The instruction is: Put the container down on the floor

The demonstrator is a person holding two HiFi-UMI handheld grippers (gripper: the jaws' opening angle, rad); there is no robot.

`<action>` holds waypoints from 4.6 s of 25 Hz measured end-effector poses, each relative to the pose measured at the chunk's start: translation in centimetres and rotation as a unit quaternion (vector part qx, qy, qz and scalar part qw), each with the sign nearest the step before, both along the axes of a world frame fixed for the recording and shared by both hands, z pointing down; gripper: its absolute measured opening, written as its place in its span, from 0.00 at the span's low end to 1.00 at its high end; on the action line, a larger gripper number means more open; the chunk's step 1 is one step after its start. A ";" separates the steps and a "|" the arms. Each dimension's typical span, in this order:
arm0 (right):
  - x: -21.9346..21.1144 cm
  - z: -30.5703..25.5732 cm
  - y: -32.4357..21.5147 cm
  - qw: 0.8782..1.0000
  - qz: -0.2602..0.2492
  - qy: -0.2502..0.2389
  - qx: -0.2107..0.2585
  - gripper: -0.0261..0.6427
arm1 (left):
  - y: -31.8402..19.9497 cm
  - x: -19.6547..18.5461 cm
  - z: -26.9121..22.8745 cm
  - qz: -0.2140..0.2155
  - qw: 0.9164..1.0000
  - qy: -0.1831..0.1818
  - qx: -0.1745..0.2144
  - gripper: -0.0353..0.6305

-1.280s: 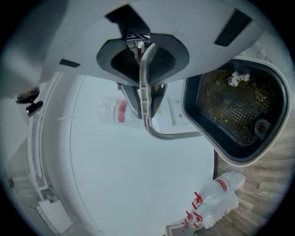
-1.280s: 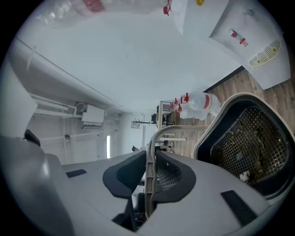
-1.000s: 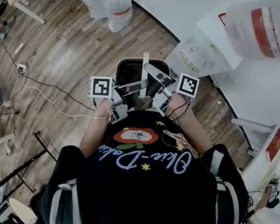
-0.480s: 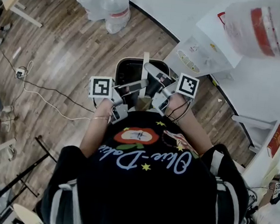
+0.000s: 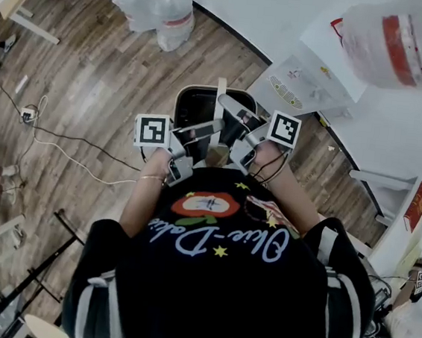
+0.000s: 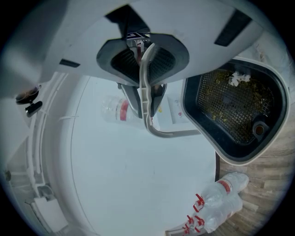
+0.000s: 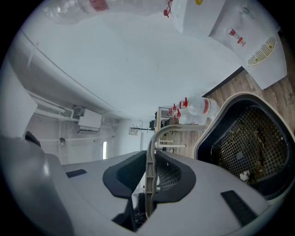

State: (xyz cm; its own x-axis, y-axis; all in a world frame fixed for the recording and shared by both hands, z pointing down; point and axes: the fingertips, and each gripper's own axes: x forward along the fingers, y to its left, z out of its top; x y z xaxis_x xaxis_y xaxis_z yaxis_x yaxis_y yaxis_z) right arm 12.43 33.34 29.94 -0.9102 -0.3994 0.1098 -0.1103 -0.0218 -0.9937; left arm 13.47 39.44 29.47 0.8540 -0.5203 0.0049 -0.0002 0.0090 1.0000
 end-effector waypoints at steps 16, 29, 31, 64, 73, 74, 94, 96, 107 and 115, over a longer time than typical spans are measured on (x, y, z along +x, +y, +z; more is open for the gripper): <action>-5.7 0.9 -1.7 1.000 0.006 0.005 -0.001 0.12 | -1.8 -5.8 0.9 0.007 1.000 -0.001 0.006 0.14; -8.8 1.2 -3.7 1.000 0.005 0.011 0.002 0.12 | -3.7 -9.0 1.1 0.000 1.000 0.006 0.003 0.14; -8.9 1.5 -4.3 1.000 0.004 0.010 0.000 0.12 | -4.3 -9.0 1.3 0.000 1.000 0.006 0.002 0.14; -11.7 4.1 -24.4 0.996 -0.085 0.013 -0.022 0.12 | -24.6 -10.8 3.8 -0.076 0.996 -0.006 -0.039 0.14; -10.9 5.0 -28.2 0.994 -0.106 0.016 -0.024 0.12 | -28.6 -9.8 4.5 -0.092 0.995 -0.006 -0.041 0.14; -10.8 5.1 -28.7 0.994 -0.108 0.017 -0.024 0.12 | -29.1 -9.7 4.6 -0.093 0.995 -0.008 -0.044 0.13; -8.7 4.2 -31.0 0.997 -0.078 0.021 -0.020 0.12 | -31.2 -7.9 3.9 -0.072 0.996 -0.018 -0.048 0.14; -8.8 3.6 -31.5 0.997 -0.071 0.023 -0.021 0.12 | -31.7 -8.1 3.3 -0.064 0.997 -0.016 -0.048 0.14; -8.4 3.7 -28.7 0.999 0.018 0.033 -0.024 0.12 | -28.7 -8.5 3.3 0.025 0.998 0.000 -0.054 0.14; -7.7 3.9 -28.0 0.996 0.083 0.032 -0.015 0.12 | -27.9 -8.8 3.6 0.091 0.995 -0.020 -0.046 0.14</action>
State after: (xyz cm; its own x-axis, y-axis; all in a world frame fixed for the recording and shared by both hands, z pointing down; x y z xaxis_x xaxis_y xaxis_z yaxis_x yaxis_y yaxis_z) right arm 4.72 5.34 33.81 -0.8224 -0.5401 0.1787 -0.1651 -0.0739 -0.9835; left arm 4.64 11.56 33.05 0.9320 -0.3530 0.0820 -0.0507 0.0969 0.9940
